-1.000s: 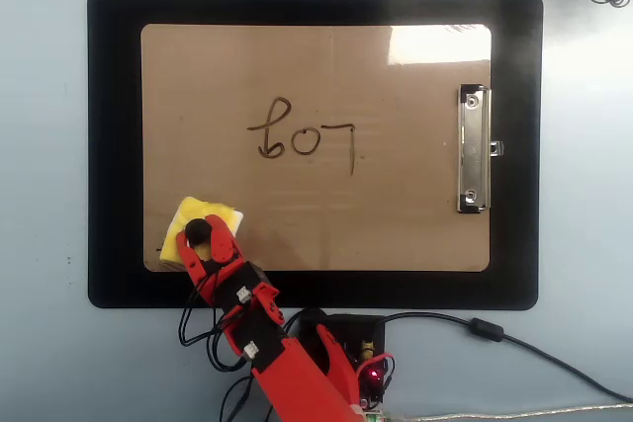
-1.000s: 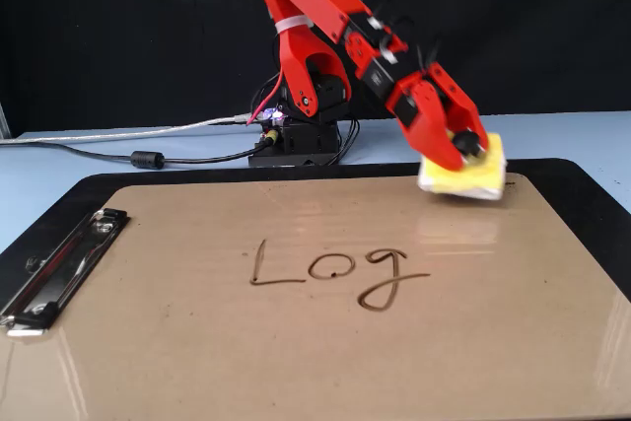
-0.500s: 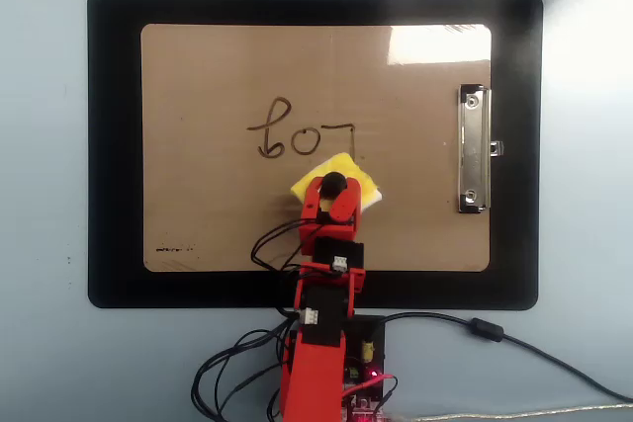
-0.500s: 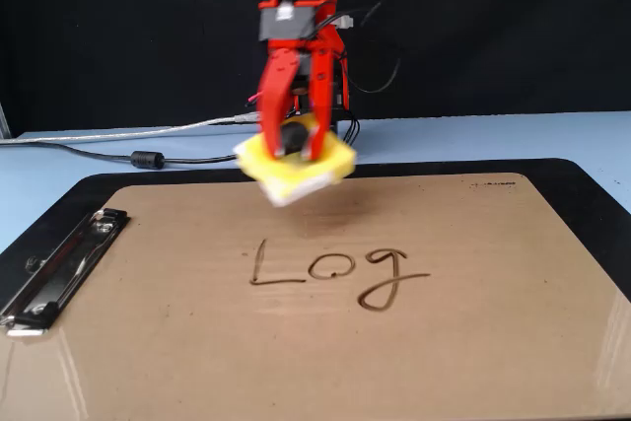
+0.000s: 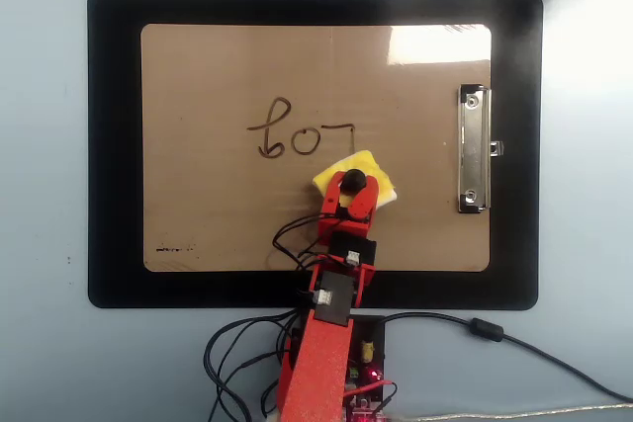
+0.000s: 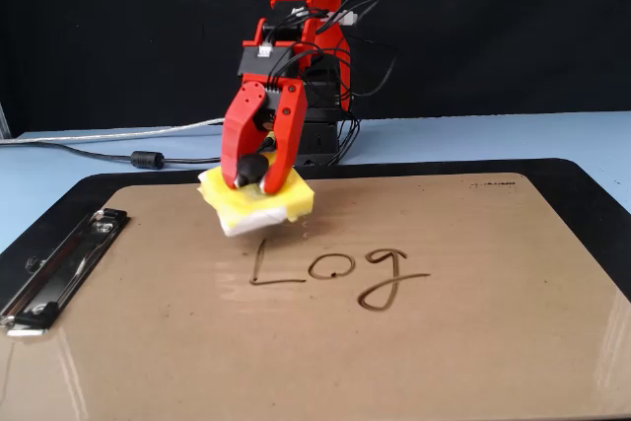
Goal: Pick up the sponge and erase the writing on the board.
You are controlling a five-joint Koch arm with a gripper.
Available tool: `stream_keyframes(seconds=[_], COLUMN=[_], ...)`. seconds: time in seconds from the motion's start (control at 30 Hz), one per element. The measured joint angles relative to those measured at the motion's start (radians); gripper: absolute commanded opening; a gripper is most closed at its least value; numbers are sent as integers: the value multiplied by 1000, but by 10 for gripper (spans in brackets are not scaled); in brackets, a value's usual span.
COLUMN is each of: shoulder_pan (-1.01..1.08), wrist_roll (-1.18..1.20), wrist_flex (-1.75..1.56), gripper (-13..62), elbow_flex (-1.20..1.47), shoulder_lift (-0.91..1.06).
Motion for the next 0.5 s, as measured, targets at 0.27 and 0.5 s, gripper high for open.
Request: stream_keyframes(seconds=[0.27,0.5], shoulder_pan=[-14,-32], wrist_roll=[17,18], wrist_flex=[-83,-319], gripper=[-80,-80], elbow_flex=[71,-219], shoulder_lift=[-21,-451])
